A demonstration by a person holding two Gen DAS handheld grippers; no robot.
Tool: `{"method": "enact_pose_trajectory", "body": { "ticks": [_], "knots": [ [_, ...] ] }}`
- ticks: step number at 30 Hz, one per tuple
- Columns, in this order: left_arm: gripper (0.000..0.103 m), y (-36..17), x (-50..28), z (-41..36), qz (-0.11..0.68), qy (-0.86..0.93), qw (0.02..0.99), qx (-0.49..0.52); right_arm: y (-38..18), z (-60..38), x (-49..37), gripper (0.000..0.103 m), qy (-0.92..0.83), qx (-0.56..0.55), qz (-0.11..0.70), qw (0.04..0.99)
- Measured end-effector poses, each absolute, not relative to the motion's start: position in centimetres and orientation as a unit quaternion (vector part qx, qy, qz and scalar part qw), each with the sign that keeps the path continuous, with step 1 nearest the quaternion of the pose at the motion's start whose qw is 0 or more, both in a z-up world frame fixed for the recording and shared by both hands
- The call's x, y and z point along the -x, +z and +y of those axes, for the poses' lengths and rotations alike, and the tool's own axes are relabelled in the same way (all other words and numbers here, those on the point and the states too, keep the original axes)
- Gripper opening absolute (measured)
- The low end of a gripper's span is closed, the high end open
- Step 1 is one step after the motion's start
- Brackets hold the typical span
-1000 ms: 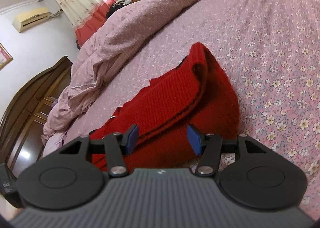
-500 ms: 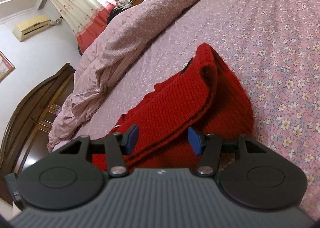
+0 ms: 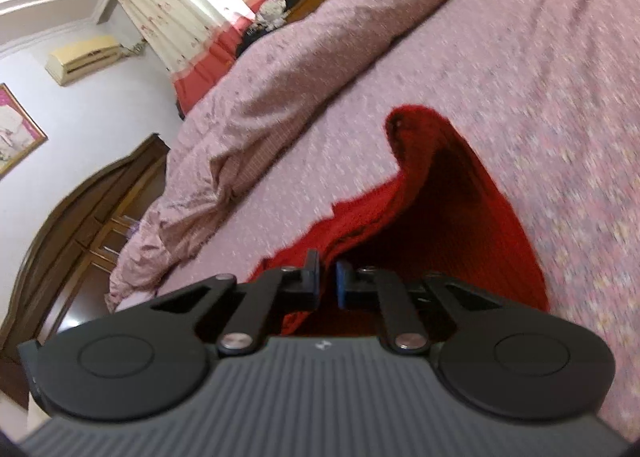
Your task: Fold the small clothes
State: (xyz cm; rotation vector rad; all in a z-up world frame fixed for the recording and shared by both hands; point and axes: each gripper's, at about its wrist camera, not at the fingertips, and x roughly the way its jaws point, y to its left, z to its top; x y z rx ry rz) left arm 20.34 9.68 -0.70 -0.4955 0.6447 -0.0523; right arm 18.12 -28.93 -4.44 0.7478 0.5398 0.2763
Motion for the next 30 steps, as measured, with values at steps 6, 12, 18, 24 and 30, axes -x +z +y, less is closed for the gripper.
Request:
{"method": "enact_pose_trajectory", "body": {
  "ticks": [6, 12, 18, 24, 30],
  "knots": [
    [0.019, 0.7, -23.5, 9.2, 0.279, -0.002, 0.938, 0.206, -3.8, -28.6, -21.0, 0.013, 0.124, -0.365, 0.240, 0.891],
    [0.023, 1.5, -24.5, 8.5, 0.275, 0.009, 0.946, 0.170, -3.8, -27.8, -22.6, 0.020, 0.083, -0.317, 0.248, 0.912],
    [0.048, 1.7, -23.5, 7.9, 0.267, 0.014, 0.954, 0.135, -3.8, -27.7, -21.3, 0.057, 0.078, -0.292, 0.232, 0.925],
    [0.055, 1.7, -22.7, 6.8, 0.266, 0.009, 0.959, 0.100, -3.6, -27.5, -21.0, 0.057, 0.079, -0.267, 0.237, 0.931],
    [0.056, 0.0, -21.9, 6.9, 0.297, 0.009, 0.952, 0.069, -3.7, -27.6, -20.4, 0.057, 0.058, -0.223, 0.241, 0.943]
  ]
}}
